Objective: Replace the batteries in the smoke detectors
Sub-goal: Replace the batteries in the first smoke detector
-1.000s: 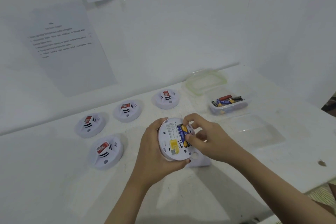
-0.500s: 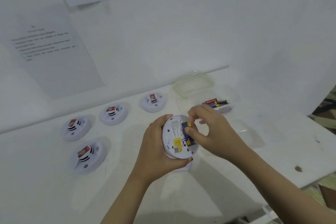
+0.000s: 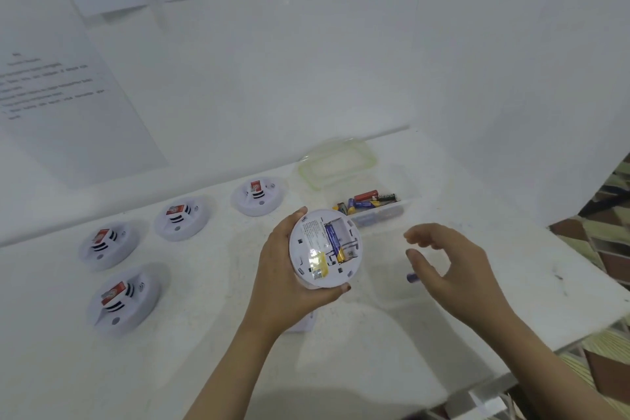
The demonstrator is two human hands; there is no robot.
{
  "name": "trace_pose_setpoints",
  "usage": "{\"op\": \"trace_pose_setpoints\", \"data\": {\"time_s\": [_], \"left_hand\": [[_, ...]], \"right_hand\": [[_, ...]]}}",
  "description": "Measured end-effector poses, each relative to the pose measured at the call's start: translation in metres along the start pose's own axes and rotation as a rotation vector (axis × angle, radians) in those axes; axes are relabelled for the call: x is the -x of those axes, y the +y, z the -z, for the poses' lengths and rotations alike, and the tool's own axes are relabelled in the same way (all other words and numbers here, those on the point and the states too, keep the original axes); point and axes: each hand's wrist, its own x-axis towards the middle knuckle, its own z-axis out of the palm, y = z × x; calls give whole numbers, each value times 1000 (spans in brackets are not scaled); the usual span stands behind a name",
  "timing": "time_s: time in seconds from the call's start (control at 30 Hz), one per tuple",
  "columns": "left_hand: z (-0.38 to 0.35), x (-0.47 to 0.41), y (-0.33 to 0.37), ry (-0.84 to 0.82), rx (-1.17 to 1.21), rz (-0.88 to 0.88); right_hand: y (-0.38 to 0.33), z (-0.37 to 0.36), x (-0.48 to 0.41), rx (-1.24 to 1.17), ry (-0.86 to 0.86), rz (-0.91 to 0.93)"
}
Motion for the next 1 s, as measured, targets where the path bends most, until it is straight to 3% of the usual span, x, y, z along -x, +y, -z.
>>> {"op": "trace_pose_setpoints", "data": {"time_s": [0.43, 0.63, 1.0], "left_hand": [[-41, -19, 27, 12, -12, -71], [-52, -29, 34, -39, -61, -137], [-56, -39, 50, -63, -162, -218]], "right_hand": [[24, 14, -13, -92, -65, 198], [19, 21, -42, 125, -217, 393], [27, 29, -69, 189, -222, 669]]}}
